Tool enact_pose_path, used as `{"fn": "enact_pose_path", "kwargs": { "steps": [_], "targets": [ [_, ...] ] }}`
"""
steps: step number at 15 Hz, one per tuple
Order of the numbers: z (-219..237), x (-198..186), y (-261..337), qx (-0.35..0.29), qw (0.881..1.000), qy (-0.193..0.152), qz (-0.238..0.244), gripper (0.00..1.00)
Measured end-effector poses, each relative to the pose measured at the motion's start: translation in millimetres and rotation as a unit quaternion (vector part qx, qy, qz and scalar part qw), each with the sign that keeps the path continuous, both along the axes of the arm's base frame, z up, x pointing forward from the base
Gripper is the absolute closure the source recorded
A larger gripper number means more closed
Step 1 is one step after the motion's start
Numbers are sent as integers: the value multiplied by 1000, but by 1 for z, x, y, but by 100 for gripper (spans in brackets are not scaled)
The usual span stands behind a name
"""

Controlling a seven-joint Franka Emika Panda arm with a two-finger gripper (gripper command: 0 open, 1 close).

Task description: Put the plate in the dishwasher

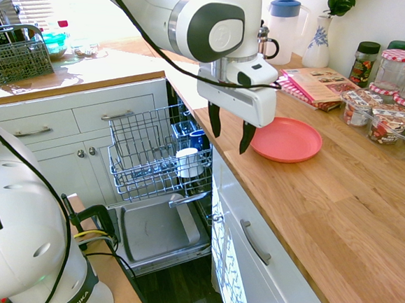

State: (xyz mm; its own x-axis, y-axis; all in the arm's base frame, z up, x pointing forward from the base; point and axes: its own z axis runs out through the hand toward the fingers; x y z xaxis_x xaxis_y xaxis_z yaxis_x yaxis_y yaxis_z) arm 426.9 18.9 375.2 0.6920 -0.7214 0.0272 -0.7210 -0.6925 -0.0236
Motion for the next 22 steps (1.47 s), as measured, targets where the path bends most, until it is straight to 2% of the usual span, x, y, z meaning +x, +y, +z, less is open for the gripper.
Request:
{"fn": "enact_pose_path", "kwargs": {
  "steps": [2, 5, 8, 11, 16, 20, 21, 22],
  "targets": [
    [-1, 0, -1, 4, 1000, 1, -4, 0],
    [1, 2, -34, 24, 999, -7, -42, 0],
    [7, 2, -82, 52, 995, -36, -74, 0],
    [11, 12, -98, 96, 989, -73, -89, 0],
    [-25, 41, -106, 123, 984, -46, -120, 0],
    [-34, 49, -127, 143, 973, -70, -168, 0],
    [-38, 53, -132, 150, 971, -72, -173, 100],
    [-42, 58, -136, 155, 970, -74, -175, 100]
  ]
}}
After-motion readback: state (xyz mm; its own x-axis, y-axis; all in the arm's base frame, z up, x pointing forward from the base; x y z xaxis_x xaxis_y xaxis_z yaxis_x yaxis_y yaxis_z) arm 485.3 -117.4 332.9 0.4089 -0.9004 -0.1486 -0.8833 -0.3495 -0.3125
